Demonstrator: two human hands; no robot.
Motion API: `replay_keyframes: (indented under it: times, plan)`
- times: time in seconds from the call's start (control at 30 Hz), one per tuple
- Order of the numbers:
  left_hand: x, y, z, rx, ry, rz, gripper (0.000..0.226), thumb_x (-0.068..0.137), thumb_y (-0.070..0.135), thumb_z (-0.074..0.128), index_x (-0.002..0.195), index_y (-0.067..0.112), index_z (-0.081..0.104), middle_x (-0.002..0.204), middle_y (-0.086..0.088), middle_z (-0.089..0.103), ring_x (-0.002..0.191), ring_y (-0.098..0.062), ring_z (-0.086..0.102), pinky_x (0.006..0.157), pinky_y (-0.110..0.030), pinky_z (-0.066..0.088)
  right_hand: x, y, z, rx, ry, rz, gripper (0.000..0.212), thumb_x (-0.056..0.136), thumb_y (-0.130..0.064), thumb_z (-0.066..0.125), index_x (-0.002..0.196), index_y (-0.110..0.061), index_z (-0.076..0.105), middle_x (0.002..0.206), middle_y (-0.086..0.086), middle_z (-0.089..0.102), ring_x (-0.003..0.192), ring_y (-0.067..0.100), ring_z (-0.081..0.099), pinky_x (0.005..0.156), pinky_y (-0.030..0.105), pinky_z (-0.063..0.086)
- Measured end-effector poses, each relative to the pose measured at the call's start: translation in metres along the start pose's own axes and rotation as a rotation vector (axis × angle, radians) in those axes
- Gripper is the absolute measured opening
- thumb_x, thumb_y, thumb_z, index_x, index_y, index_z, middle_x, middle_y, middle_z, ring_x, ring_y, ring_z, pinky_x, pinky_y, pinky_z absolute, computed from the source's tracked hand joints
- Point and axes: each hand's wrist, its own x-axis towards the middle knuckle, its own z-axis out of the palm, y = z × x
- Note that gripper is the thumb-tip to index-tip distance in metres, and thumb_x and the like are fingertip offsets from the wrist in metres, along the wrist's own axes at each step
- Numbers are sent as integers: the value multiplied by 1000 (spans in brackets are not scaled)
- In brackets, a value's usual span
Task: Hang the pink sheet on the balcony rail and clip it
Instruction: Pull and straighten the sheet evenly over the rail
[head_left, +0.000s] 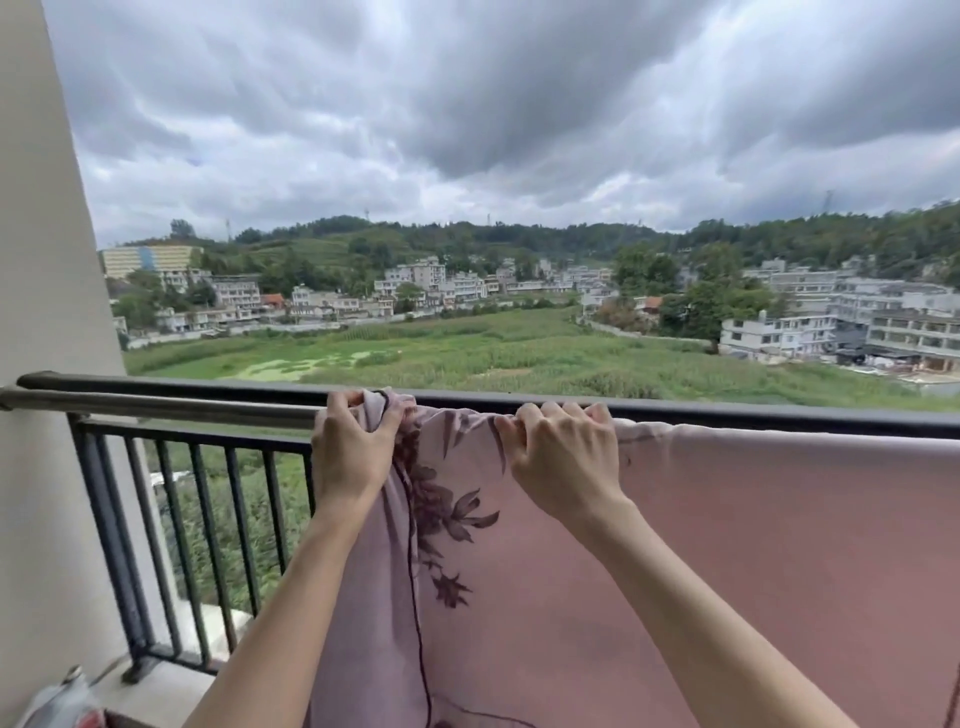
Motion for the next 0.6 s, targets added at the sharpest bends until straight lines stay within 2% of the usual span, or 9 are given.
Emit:
replay_keyframes:
  times: [0.07,0.17,0.23,0.37,0.5,0.6]
  plan:
    - [3,-1,-5,-58,-45,-36,49,82,35,67,114,1,53,109,-15,61,102,-31,58,77,-29,43,1,0,10,-64,80,44,53,89,-44,33,57,-13,62,55,6,64,54,26,61,65,33,45]
    - [21,-13,-16,-104,-91,-92,33,84,34,64,100,5,58,92,-7,58,92,-26,57,81,-37,48,5,2,16,-113,157,102,55,91,-38,36,45,-15,56,43,3,58,42,23,56,58,28,44]
    - [41,-29,-28,-181,-75,-163,24,84,31,66,93,10,59,94,-8,62,92,-27,59,82,-38,48,8,0,20,-142,220,121,53,89,-34,38,42,-15,54,41,3,57,41,23,55,56,26,43]
    - [70,-61,-48,-302,-10,-268,27,86,24,64,107,6,60,101,-9,63,91,-23,58,78,-31,48,7,-4,28,-154,309,147,51,88,-30,40,42,-14,56,42,4,58,42,24,57,56,27,43]
    - [86,-82,-55,-387,72,-348,19,88,19,62,102,6,59,98,-10,61,87,-21,54,76,-26,40,7,-3,30,-144,326,171,49,87,-26,40,43,-13,57,45,6,61,44,26,59,59,29,44]
    - [85,-91,-58,-391,31,-355,34,88,24,61,114,3,55,107,-11,59,92,-20,52,77,-27,40,5,-9,26,-150,308,194,49,87,-26,40,43,-11,57,46,7,62,46,27,60,63,31,46]
